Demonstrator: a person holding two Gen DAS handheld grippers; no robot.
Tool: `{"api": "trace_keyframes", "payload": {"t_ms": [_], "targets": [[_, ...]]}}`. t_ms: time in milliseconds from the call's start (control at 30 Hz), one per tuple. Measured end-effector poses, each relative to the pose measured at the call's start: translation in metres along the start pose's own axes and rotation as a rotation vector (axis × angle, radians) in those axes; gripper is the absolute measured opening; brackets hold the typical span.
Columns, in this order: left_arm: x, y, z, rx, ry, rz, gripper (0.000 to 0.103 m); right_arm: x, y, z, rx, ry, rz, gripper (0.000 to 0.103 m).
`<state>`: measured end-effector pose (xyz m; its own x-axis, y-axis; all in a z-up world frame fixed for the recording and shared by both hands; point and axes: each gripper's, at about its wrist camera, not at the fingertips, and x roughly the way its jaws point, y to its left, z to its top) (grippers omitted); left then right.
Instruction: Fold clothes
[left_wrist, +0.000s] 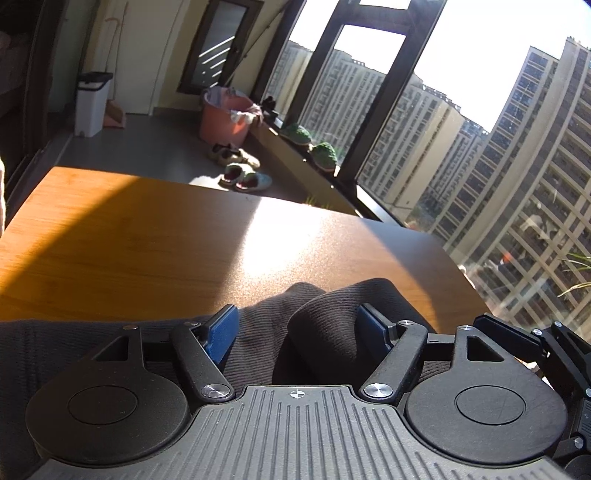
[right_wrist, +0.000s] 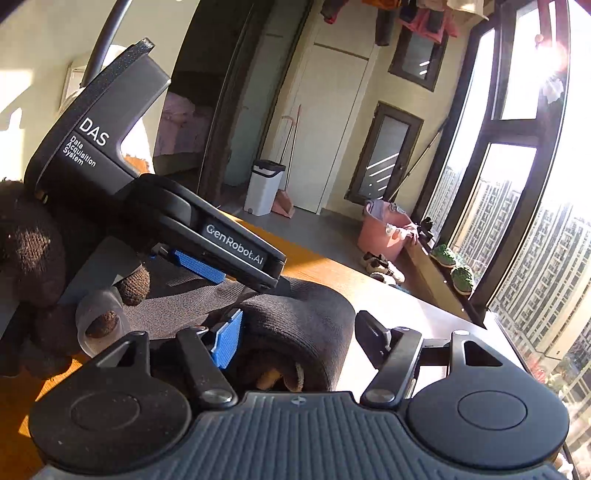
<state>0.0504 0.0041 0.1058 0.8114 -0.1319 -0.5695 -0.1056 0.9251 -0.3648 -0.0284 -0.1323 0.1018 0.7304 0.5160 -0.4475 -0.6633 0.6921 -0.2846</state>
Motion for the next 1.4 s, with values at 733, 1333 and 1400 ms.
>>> {"api": "trace_keyframes", "payload": {"t_ms": [733,1333,1400], "targets": [[-0.018,-0.011,0.003,-0.042,0.030,-0.098,0.064,0.007,0.000,-0.004,-0.065,0.032,-0.036,0.025],[-0.014,0.000,-0.014,-0.068,0.094,-0.116,0.064,0.026,-0.114,-0.053,0.809,0.069,0.283,0.031],[-0.017,0.000,-0.017,-0.026,0.097,-0.122,0.086,0.012,-0.105,-0.044,0.662,0.080,0.228,0.031]]}}
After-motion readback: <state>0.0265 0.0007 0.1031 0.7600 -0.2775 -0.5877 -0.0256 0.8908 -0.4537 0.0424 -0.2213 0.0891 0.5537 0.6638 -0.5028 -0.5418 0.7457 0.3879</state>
